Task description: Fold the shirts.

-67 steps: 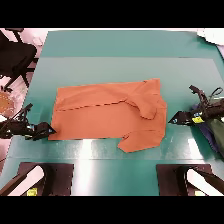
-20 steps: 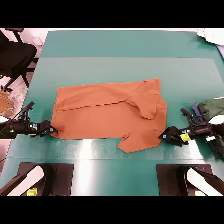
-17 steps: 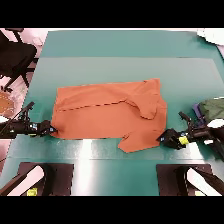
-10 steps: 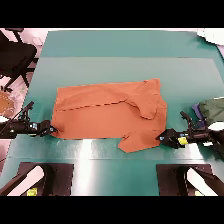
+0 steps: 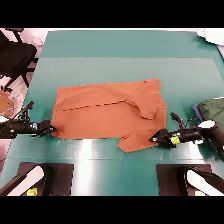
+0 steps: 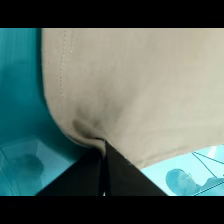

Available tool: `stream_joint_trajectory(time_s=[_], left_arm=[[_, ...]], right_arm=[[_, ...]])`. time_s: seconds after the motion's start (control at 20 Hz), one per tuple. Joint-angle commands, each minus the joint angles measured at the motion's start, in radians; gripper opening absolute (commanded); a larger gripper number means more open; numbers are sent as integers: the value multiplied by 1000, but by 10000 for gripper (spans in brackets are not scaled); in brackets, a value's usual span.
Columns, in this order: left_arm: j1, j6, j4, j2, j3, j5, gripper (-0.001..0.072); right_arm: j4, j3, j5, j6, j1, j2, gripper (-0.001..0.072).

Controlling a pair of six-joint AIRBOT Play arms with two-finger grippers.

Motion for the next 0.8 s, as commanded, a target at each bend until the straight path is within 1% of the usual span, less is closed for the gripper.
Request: stream_joint_trajectory(time_s=[0.0,0.05,0.1,0.2,0.35,0.45,0.6,0.75], left_arm=[[1,0,-10,1,3,-7,20],[1,1,-22,1,8,-15,20],[1,2,-35,1,17,-27,19],[1,26,-89,1,41,-68,18],[1,62,-190,2,91,-149,18],[1,78,-253,2,121,-184,18],[1,132,-364,2,155,-211,18],[1,197,-485,2,172,-194,18]], right_arm=[[25,0,-37,42,85,56,332],[25,0,-35,52,92,100,155],[24,1,-35,65,93,141,18],[44,1,-36,84,86,222,22],[147,5,-36,85,37,320,21],[163,39,-28,85,12,354,21],[162,135,-22,80,-4,333,21],[168,245,-20,38,-3,196,21]])
